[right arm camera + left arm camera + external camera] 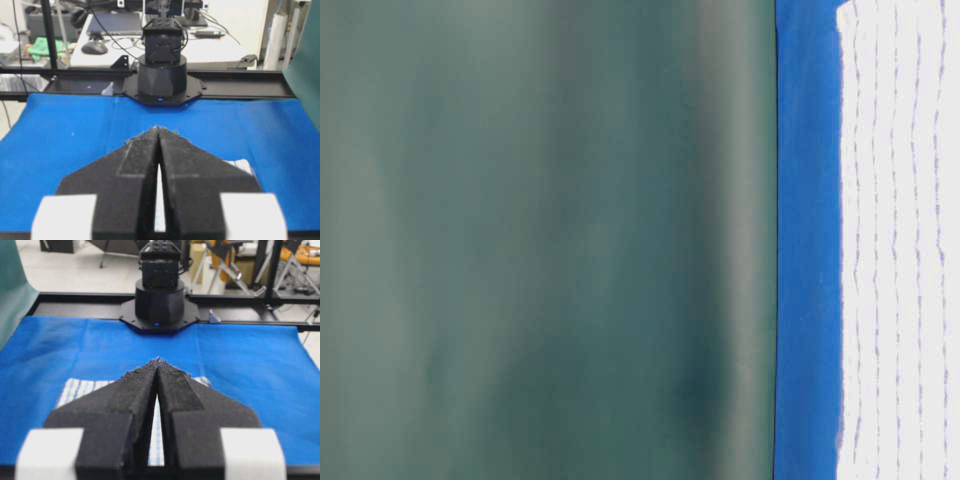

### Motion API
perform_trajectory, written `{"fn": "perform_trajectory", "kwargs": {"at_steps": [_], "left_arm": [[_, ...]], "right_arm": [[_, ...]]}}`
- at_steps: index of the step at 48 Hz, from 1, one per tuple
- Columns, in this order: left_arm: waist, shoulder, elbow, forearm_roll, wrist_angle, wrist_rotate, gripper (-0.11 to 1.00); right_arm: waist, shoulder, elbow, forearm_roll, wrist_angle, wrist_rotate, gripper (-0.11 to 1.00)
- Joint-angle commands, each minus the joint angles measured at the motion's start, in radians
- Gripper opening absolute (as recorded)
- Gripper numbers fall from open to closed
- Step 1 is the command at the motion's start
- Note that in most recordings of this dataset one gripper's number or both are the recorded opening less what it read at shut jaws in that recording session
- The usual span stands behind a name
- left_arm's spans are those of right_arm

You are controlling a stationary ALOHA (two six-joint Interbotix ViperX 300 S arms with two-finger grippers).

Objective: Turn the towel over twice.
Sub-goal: 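Move both grippers to the towel's far corners and pinch them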

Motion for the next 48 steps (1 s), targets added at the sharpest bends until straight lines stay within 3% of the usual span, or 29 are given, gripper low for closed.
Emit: {"fn": "perform_trajectory", "kwargs": {"at_steps": [1, 15, 30, 34, 43, 48], "left_arm": [[0.002, 0.008, -0.021, -0.023, -0.008, -0.006, 0.00], [0.052, 0.052, -0.012, -0.023, -0.005, 0.008, 0.00], [0.209, 0.216, -0.008, -0.023, -0.003, -0.006, 0.03], [0.245, 0.265, -0.005, -0.023, -0.009, -0.006, 0.17], [0.322, 0.407, -0.003, -0.023, -0.049, -0.008, 0.69], [0.354, 0.499, -0.009, -0.023, -0.069, -0.008, 0.89]], "right_arm": [[-0.021, 0.009, -0.031, 0.006, -0.006, 0.009, 0.00], [-0.181, 0.078, -0.066, 0.029, 0.143, 0.078, 0.00], [-0.325, 0.229, -0.064, 0.029, 0.164, 0.095, 0.01], [-0.357, 0.287, -0.069, 0.029, 0.172, 0.094, 0.07], [-0.430, 0.446, -0.094, 0.023, 0.176, 0.092, 0.61], [-0.453, 0.535, -0.110, 0.015, 0.172, 0.092, 0.60]]}}
